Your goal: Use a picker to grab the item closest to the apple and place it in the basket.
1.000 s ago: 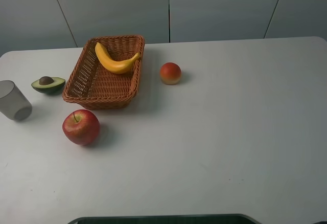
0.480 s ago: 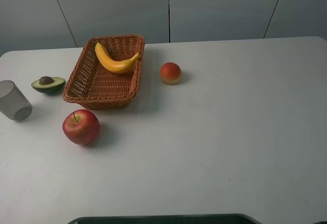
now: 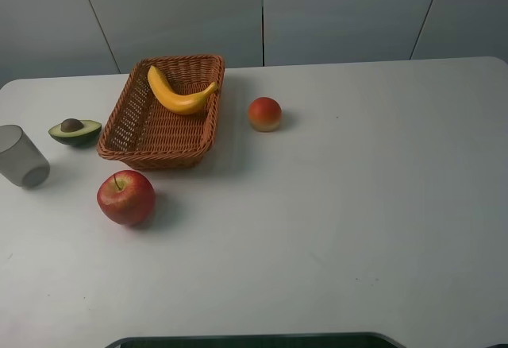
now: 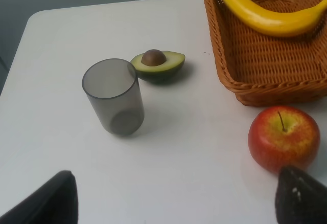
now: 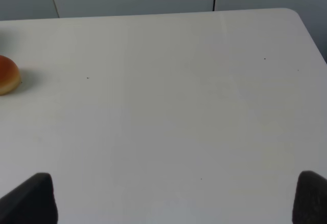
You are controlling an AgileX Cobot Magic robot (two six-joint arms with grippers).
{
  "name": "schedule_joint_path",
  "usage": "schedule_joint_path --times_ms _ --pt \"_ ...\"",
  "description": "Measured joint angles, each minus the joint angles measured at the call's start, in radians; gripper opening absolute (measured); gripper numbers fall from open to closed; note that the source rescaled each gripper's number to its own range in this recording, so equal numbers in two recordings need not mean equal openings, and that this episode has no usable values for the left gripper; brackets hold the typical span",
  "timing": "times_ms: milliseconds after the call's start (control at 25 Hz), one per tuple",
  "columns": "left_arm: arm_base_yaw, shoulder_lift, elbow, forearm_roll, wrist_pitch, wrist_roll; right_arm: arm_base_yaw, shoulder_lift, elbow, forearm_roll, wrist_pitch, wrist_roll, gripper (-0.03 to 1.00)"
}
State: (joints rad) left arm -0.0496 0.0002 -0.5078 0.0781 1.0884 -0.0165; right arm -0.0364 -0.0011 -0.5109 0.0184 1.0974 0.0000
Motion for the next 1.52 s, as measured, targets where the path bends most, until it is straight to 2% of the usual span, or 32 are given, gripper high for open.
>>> schedule_joint_path --times_ms 1520 --pt "0.0 0.0 0.0 0.0 0.0 -0.002 0.0 0.0 0.0 -0.012 0.0 0.012 1.0"
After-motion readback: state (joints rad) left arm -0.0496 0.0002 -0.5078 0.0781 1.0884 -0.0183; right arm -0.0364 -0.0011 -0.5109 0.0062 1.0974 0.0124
